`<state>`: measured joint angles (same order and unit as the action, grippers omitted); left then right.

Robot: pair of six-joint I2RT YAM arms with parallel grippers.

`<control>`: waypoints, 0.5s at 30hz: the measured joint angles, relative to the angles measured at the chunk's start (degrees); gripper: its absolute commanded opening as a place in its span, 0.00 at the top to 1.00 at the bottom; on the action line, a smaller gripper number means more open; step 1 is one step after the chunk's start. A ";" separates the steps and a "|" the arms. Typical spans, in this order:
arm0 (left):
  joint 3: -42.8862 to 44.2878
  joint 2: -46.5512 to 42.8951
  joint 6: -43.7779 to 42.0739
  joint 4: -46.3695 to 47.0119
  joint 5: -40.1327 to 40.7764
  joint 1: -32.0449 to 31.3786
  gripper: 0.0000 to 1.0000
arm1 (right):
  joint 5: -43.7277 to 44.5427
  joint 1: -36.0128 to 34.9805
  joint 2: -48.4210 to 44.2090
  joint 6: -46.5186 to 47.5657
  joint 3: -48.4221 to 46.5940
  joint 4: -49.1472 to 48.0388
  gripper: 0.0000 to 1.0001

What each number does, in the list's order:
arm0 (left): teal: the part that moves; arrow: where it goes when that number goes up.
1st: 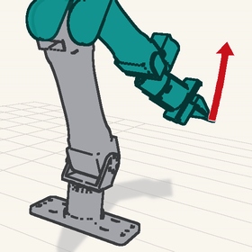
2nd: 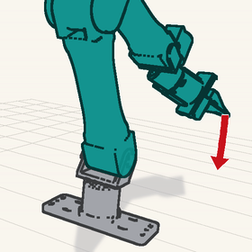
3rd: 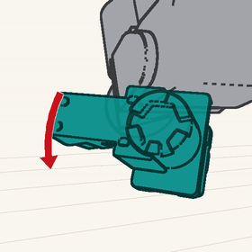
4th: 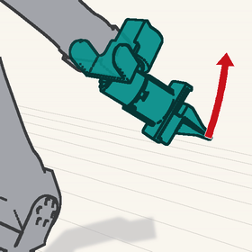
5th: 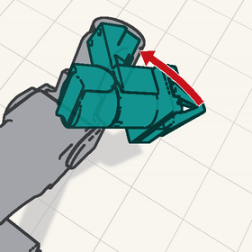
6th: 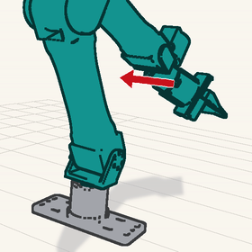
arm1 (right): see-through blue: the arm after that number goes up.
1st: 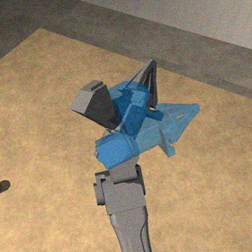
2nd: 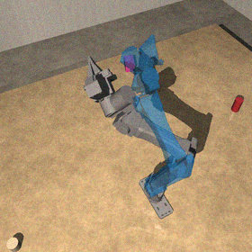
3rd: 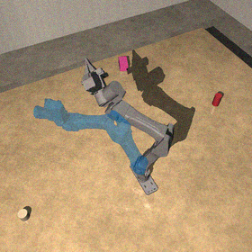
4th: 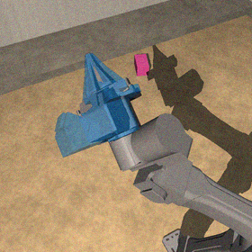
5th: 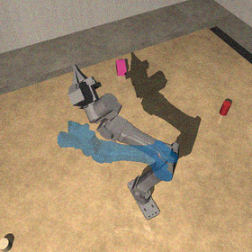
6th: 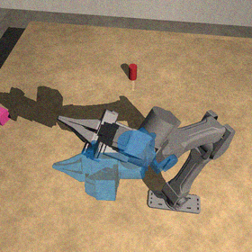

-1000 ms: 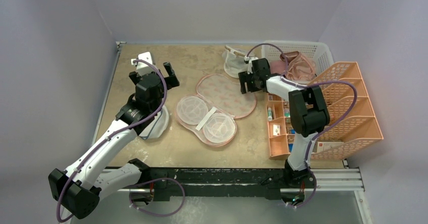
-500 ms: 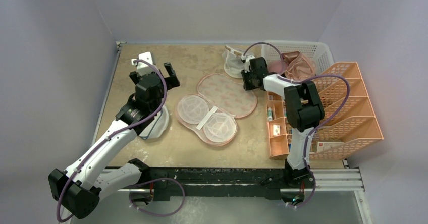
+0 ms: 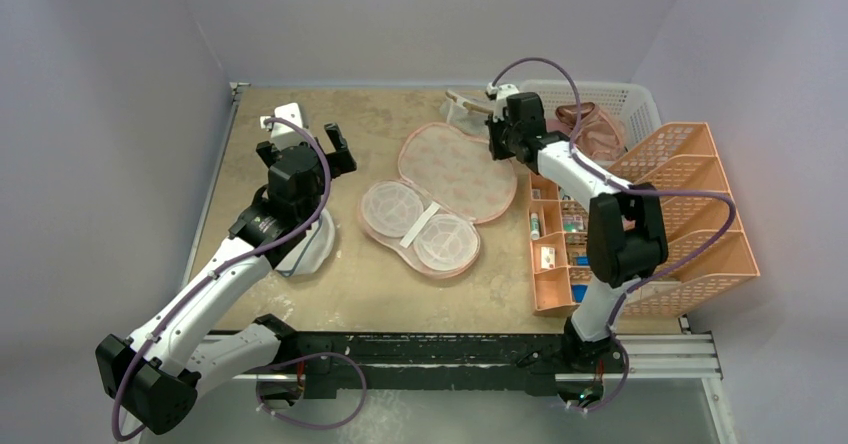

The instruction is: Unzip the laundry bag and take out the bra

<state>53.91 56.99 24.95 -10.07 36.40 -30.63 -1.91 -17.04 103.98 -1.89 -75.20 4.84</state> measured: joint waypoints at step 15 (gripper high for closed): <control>0.00 -0.39 0.00 0.04 0.02 0.00 0.00 | 10.27 -11.74 -4.48 0.35 -9.20 12.46 0.99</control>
<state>53.91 56.60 24.95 -10.02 36.42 -30.63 8.36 -28.77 99.50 -1.54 -84.40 17.30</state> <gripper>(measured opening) 0.994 0.008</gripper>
